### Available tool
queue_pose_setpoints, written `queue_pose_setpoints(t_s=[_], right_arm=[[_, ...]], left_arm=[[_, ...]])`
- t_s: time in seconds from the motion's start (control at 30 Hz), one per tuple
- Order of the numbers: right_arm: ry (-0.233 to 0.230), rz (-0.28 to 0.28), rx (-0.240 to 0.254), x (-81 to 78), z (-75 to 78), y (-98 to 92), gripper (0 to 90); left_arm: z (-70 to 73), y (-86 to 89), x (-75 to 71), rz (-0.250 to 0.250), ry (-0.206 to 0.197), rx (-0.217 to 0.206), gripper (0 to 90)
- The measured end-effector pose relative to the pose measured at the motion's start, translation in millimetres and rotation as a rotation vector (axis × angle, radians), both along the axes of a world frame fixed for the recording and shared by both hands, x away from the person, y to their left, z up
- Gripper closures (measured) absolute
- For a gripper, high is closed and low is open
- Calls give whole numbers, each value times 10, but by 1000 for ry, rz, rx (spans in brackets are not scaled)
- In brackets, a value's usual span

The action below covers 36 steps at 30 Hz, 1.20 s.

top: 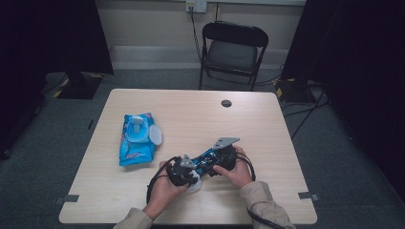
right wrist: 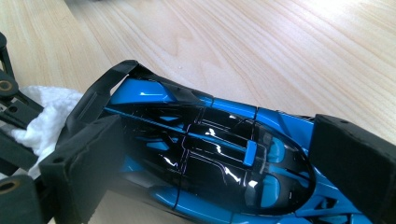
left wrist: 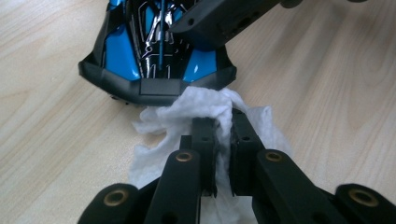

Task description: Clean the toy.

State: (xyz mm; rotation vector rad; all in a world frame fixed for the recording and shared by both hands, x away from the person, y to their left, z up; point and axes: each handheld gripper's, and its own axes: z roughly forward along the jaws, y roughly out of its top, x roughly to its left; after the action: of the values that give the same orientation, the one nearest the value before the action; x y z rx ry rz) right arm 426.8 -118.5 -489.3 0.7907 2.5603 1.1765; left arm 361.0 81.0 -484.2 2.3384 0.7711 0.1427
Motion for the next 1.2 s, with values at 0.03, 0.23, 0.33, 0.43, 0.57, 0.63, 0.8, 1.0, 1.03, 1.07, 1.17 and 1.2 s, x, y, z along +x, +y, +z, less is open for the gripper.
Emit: queue_pose_setpoints(t_s=[0.03,0.23,0.33,0.43,0.57,0.63,0.8,1.0,1.03,1.07,1.17,1.2], right_arm=[[0,0,0,0,0,0,32],[-1,-1,1,-1,-1,0,32],[-3,0,3,-2,-4,-2,32],[-3,0,4,-3,-4,-2,32],[-4,0,5,-4,-6,-3,32],[-6,0,6,-5,-8,-4,32],[-8,0,9,-7,-11,-6,32],[-8,-5,16,-12,-15,-8,32],[-8,-5,16,-12,-15,-8,32],[-7,-3,15,-11,-14,-8,32],[-7,-4,15,-12,-14,-8,32],[-7,-4,15,-12,-14,-8,32]], left_arm=[[0,0,0,0,0,0,836],[-3,-61,-33,-25,10,-12,836],[5,-109,-53,-41,6,-12,835],[14,-135,-74,-51,11,-23,835],[76,-216,-125,-88,-1,-44,835],[90,-218,-124,-91,-5,-50,835],[229,-195,-137,-91,-6,-110,835],[369,-115,-108,-76,-16,-139,835],[369,-115,-108,-76,-16,-139,834],[387,-87,-102,-76,-16,-146,834],[399,-62,-104,-69,-14,-158,834],[425,-34,-105,-65,-22,-167,834]])
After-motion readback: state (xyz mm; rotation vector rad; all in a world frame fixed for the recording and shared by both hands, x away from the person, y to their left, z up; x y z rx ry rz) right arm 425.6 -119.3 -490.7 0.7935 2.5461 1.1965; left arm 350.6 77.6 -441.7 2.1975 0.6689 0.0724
